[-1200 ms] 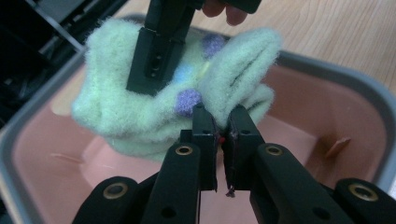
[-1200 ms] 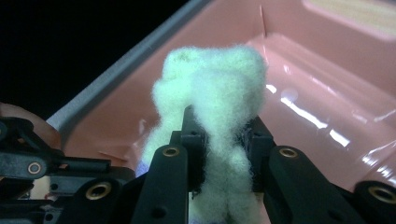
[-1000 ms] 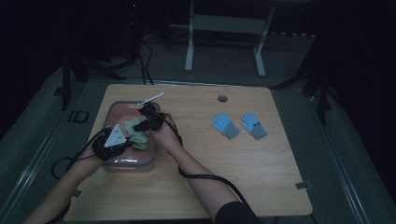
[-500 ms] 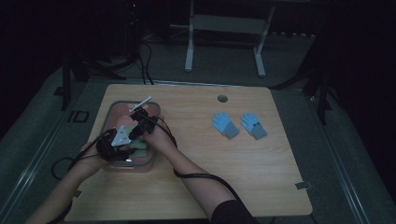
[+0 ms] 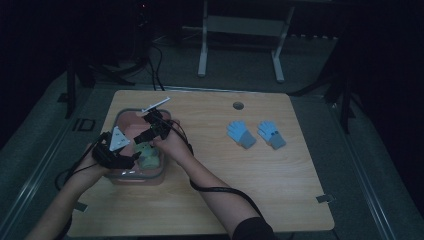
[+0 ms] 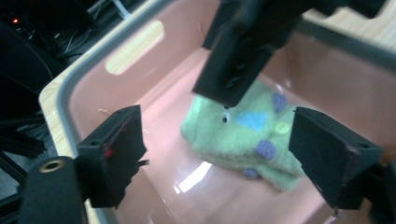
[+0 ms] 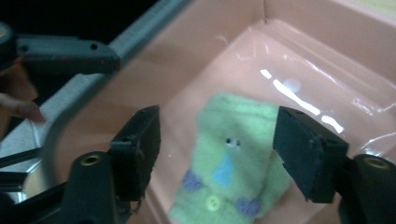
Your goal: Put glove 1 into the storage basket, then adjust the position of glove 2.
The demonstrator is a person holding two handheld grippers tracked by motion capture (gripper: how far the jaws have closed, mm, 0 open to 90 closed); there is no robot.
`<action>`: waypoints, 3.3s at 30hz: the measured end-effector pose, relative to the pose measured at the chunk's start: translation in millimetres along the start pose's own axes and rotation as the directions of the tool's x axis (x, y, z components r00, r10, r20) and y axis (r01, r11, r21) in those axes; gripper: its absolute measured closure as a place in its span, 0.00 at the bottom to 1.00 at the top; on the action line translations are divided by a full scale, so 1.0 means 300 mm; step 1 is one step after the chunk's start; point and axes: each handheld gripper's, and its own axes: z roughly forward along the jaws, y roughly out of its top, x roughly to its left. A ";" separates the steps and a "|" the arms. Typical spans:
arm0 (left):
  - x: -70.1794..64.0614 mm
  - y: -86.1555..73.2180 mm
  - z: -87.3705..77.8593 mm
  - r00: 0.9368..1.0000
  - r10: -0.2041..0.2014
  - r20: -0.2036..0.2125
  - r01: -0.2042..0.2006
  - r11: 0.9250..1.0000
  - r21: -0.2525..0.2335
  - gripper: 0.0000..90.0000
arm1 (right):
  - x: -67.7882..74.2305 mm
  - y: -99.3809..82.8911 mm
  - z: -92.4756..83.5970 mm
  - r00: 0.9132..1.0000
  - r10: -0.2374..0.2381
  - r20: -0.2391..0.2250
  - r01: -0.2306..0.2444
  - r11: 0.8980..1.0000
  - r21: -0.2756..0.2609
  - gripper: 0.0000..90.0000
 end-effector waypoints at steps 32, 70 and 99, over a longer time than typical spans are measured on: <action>-0.260 0.169 0.037 0.956 -0.028 0.291 0.041 0.998 -0.039 0.14 | -0.157 -0.240 -0.313 0.985 -0.146 0.088 0.153 0.985 -0.082 0.16; -0.618 0.123 0.248 0.897 0.025 0.442 0.017 0.996 -0.092 0.04 | -0.432 -0.645 -0.548 0.987 -0.073 0.141 0.095 0.984 -0.152 0.15; -0.642 0.072 0.248 0.892 0.029 0.451 0.016 0.995 -0.097 0.06 | -0.565 -0.779 -0.679 0.976 -0.032 0.216 0.076 0.978 -0.195 0.19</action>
